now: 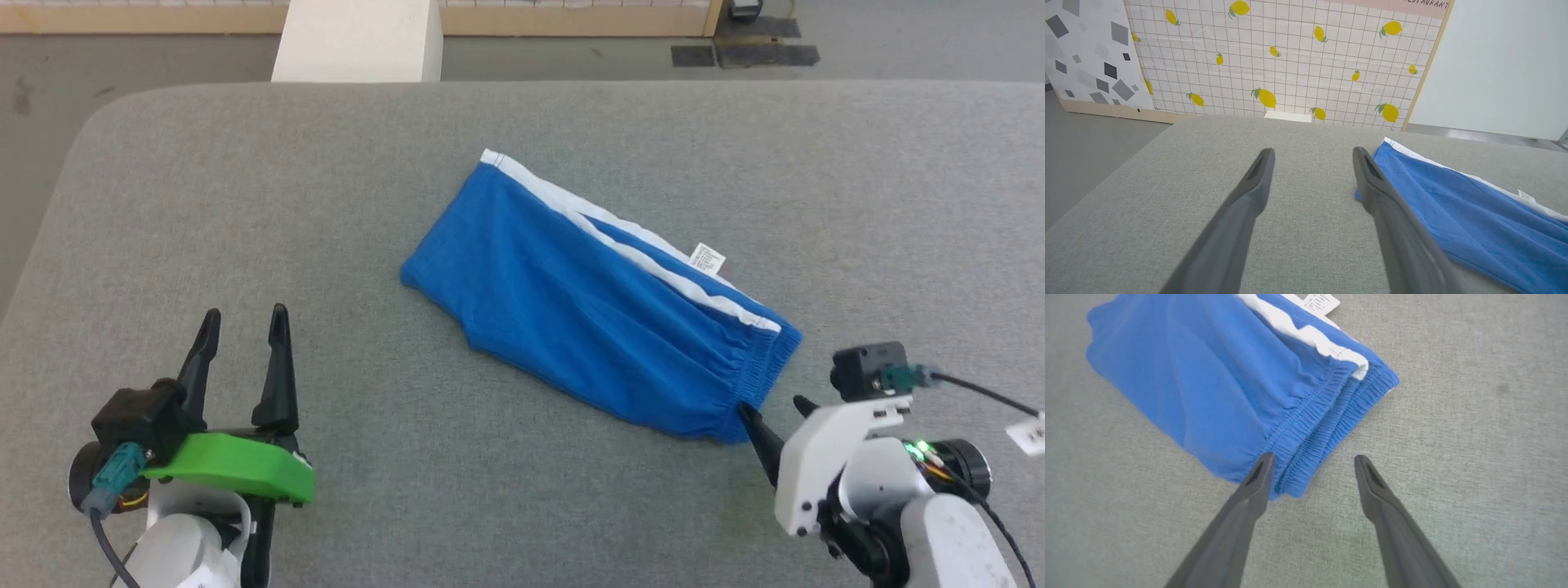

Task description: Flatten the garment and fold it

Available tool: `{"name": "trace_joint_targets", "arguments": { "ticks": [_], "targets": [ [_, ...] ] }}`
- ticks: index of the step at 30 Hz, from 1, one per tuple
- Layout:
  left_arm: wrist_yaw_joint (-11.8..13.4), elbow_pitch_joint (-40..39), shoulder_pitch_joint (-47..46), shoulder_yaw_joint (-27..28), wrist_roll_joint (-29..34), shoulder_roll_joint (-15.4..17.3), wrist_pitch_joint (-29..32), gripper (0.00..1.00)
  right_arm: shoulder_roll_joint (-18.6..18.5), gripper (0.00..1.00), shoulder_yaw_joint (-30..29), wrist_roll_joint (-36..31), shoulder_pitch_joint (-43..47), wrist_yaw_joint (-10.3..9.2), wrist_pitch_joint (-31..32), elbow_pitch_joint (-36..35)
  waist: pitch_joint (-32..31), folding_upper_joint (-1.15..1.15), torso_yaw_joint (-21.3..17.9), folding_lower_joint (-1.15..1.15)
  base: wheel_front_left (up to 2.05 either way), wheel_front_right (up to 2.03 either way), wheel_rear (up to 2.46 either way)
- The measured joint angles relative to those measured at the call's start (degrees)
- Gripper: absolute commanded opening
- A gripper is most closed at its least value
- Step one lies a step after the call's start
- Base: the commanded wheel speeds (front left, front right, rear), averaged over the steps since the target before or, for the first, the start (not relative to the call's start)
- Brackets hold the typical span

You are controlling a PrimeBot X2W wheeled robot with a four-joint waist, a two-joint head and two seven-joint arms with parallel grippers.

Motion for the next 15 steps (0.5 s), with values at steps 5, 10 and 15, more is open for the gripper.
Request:
{"name": "trace_joint_targets", "arguments": {
  "ticks": [5,10,15],
  "targets": [
    [0.05,-1.02,0.07,-0.13,-0.07,-0.14,0.24,1.00,0.01,1.00,1.36,-0.99,-3.48,0.00,1.02,4.64,1.53,0.00,0.78,0.00,0.00,0.00,0.00],
    [0.02,-1.00,-0.12,-0.66,-0.07,-0.48,0.26,1.00,0.01,1.00,1.67,-1.69,-4.76,0.00,2.21,8.42,2.97,0.00,1.73,0.00,0.00,0.00,0.00],
    [-0.56,-0.21,-0.55,-1.49,-0.41,-0.96,0.26,1.00,-0.05,1.00,1.45,-2.01,-5.55,0.00,3.98,9.67,3.66,0.00,2.79,0.00,0.00,0.00,0.00]
  ]
}}
